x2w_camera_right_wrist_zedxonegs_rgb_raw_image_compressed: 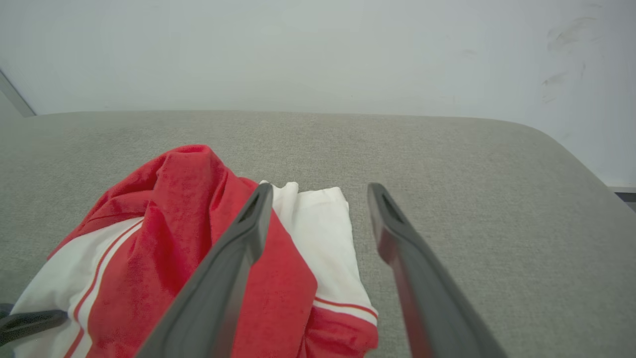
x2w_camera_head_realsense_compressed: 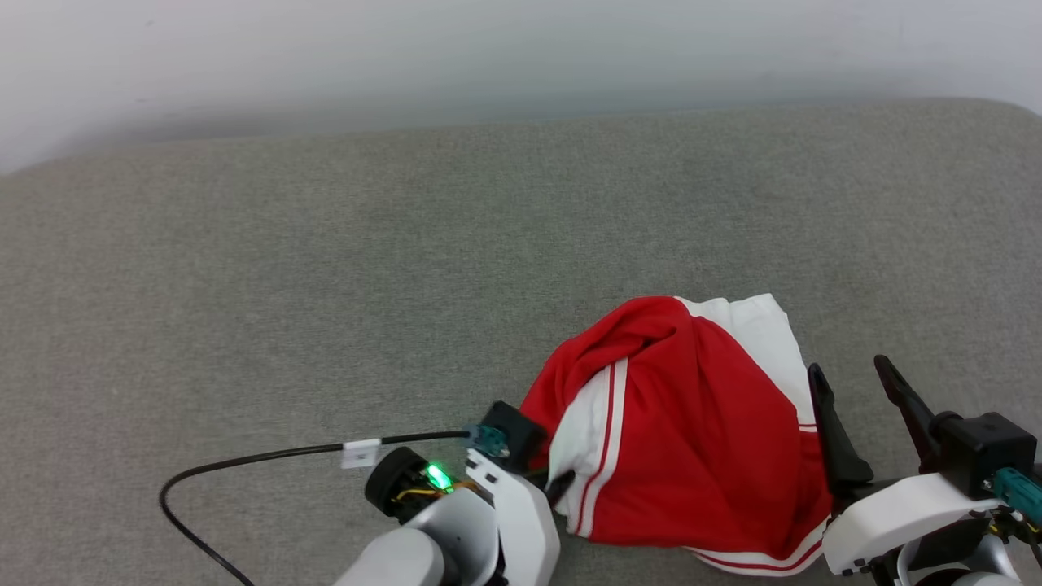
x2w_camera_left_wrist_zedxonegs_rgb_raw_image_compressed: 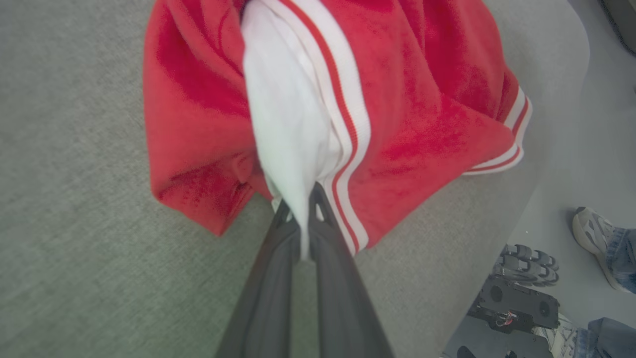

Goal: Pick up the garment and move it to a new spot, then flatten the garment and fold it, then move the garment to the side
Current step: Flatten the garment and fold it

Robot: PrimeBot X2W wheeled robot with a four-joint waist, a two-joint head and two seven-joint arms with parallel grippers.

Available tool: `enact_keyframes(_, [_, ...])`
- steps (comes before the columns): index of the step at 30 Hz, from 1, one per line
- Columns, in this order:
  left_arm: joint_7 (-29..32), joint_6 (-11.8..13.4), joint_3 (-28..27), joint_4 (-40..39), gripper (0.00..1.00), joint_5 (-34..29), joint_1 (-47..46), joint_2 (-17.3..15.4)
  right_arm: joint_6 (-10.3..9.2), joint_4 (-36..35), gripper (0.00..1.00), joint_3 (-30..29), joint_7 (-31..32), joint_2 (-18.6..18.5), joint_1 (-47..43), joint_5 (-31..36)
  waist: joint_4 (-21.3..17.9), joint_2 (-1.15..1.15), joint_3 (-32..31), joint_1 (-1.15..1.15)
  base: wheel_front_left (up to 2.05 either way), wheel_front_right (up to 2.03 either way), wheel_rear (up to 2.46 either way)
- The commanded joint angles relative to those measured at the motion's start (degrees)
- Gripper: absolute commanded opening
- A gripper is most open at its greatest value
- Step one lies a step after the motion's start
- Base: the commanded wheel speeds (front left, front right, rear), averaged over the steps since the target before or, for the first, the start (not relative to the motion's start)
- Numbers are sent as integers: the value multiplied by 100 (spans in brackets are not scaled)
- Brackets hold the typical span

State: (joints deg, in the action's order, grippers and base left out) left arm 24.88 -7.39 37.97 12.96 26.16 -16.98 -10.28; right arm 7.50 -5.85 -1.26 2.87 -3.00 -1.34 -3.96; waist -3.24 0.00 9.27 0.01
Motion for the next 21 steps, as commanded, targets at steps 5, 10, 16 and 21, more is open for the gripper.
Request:
enact_keyframes(5, [-277,248,-331,-382,0,18,111,-247,-3,78,100,-116,-14,17,10,-39,217,0,-191,-1,0,0,0])
enact_keyframes(10, [-270,724,-899,-1033,0,65,392,-753,-2,70,100,-230,70,16,-92,-49,486,0,-343,-1,0,0,0])
enact_keyframes(16, [-34,1306,-1609,-1465,0,338,1068,-1302,-2,47,100,-292,192,15,-154,-61,629,0,-336,-1,0,0,0])
enact_keyframes(21, [-114,1484,-1937,-1070,100,711,1572,-1279,-2,65,100,-312,247,15,-166,-103,594,0,-289,-1,0,0,0])
